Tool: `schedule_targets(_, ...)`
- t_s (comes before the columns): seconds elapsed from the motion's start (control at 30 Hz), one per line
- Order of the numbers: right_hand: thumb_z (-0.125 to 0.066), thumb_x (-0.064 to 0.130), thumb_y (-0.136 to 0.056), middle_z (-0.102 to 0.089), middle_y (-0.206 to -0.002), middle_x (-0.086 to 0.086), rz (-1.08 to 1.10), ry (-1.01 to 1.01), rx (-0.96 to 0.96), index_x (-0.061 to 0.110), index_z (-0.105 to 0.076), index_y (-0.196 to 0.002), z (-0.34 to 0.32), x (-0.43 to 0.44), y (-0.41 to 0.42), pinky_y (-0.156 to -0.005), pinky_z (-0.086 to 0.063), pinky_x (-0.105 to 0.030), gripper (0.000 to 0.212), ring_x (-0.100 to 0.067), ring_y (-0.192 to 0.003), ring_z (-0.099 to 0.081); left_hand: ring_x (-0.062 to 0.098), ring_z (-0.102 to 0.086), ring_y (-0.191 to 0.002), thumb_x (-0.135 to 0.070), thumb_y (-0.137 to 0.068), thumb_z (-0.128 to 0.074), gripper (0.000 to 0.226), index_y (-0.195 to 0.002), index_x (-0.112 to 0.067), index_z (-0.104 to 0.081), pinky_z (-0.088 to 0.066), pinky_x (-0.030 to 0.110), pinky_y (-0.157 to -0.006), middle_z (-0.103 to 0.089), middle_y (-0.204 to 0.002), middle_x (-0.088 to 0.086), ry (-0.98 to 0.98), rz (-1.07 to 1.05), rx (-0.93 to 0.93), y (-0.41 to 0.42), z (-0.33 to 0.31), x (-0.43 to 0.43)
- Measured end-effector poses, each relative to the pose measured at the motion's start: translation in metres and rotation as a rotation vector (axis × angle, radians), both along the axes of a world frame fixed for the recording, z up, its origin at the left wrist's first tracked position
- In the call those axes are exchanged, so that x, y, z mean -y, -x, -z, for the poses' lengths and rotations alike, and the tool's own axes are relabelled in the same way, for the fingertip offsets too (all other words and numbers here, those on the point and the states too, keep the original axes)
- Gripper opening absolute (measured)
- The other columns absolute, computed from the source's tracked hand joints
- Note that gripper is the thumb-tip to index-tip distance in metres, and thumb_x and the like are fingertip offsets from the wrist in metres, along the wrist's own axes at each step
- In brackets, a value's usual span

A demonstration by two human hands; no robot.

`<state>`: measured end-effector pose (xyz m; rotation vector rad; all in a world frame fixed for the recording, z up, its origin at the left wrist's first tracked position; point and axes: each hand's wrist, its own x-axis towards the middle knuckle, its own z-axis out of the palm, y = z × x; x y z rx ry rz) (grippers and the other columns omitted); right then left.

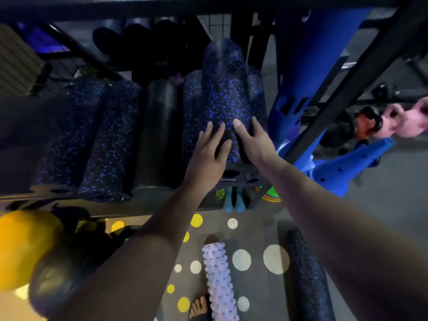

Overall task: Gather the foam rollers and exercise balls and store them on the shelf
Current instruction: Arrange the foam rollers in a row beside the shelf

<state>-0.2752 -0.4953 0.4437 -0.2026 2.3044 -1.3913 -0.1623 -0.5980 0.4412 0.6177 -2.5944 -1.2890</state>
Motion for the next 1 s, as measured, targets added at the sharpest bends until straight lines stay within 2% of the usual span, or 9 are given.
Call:
schedule_targets(0.1,-0.049,0.059,-0.098,-0.058,-0.145,-0.002,0.033,0.002,-0.082,0.019,-0.05,-0.148,0.009,-0.018,-0.01,-0.117,-0.036,-0.034,0.064,-0.019,-0.135,-0.052,0.021,-0.023,-0.157,-0.034,-0.107,-0.051,0.051,-0.156,-0.021,-0.044,-0.02,0.031,-0.126,-0.031,-0.167,0.005,-0.008,-0.105,-0.04,-0.001,-0.013,-0.008)
schedule_targets(0.2,-0.054,0.04,-0.102,-0.07,-0.117,0.008,0.109,0.031,-0.203,0.016,-0.066,-0.128,0.019,-0.062,-0.034,-0.096,-0.043,-0.013,0.037,0.0,-0.107,-0.061,0.02,-0.058,-0.133,-0.029,-0.103,-0.055,0.037,-0.138,-0.018,-0.064,-0.045,0.035,-0.112,-0.067,-0.137,0.002,-0.01,-0.302,-0.341,-0.005,-0.035,-0.032)
schedule_targets(0.27,-0.055,0.035,-0.103,-0.071,-0.111,0.007,0.175,0.026,-0.188,0.015,-0.068,-0.122,0.031,-0.104,-0.052,-0.086,-0.042,-0.006,0.031,0.004,-0.1,-0.061,0.022,-0.067,-0.109,-0.023,-0.101,-0.055,0.029,-0.126,-0.015,-0.069,-0.053,0.036,-0.095,-0.07,-0.116,-0.001,0.058,-0.32,-0.499,-0.01,-0.038,-0.064)
schedule_targets(0.33,-0.054,0.044,-0.1,-0.073,-0.109,0.004,0.226,-0.026,-0.077,0.015,-0.07,-0.116,0.052,-0.154,-0.069,-0.088,-0.047,-0.018,0.036,-0.006,-0.101,-0.065,0.024,-0.064,-0.097,-0.013,-0.099,-0.056,0.021,-0.116,-0.012,-0.07,-0.051,0.032,-0.088,-0.065,-0.104,0.002,0.145,-0.272,-0.489,-0.019,-0.023,-0.103)
schedule_targets(0.43,-0.045,0.061,-0.089,-0.075,-0.11,-0.005,0.298,-0.142,0.046,0.017,-0.07,-0.116,0.08,-0.236,-0.088,-0.094,-0.051,-0.036,0.057,-0.024,-0.108,-0.068,0.014,-0.059,-0.084,-0.009,-0.094,-0.058,0.02,-0.111,-0.011,-0.07,-0.05,0.029,-0.081,-0.064,-0.098,0.001,0.041,-0.121,-0.286,-0.034,0.023,-0.165)
schedule_targets(0.63,-0.052,0.034,-0.104,-0.071,-0.118,-0.008,0.354,-0.254,0.229,0.012,-0.068,-0.123,0.118,-0.378,-0.124,-0.08,-0.035,-0.018,0.033,-0.017,-0.106,-0.062,0.019,-0.063,-0.081,-0.025,-0.091,-0.056,0.033,-0.121,-0.017,-0.067,-0.052,0.039,-0.08,-0.069,-0.098,0.001,-0.201,0.073,0.18,-0.042,0.109,-0.288)
schedule_targets(0.8,-0.053,0.04,-0.102,-0.072,-0.116,-0.013,0.421,-0.331,0.478,0.015,-0.062,-0.127,0.166,-0.475,-0.174,-0.083,-0.044,-0.027,0.036,-0.029,-0.11,-0.066,0.026,-0.067,-0.089,-0.021,-0.098,-0.066,0.032,-0.129,-0.016,-0.06,-0.054,0.042,-0.088,-0.064,-0.092,-0.001,-0.262,0.118,0.524,-0.058,0.165,-0.364)
schedule_targets(0.9,-0.059,0.039,-0.099,-0.07,-0.118,-0.014,0.432,-0.372,0.61,0.015,-0.053,-0.132,0.204,-0.522,-0.198,-0.09,-0.052,-0.038,0.042,-0.034,-0.109,-0.067,0.032,-0.07,-0.099,-0.031,-0.098,-0.067,0.026,-0.119,-0.026,-0.052,-0.056,0.053,-0.092,-0.065,-0.092,-0.005,-0.346,0.084,0.696,-0.069,0.209,-0.391)
schedule_targets(1.0,-0.061,0.039,-0.097,-0.062,-0.133,-0.019,0.385,-0.428,0.666,0.013,-0.047,-0.141,0.26,-0.552,-0.207,-0.097,-0.05,-0.043,0.053,-0.037,-0.12,-0.061,0.028,-0.067,-0.085,-0.035,-0.099,-0.066,0.03,-0.12,-0.021,-0.05,-0.059,0.049,-0.079,-0.064,-0.093,-0.001,-0.465,-0.01,0.808,-0.076,0.265,-0.42)
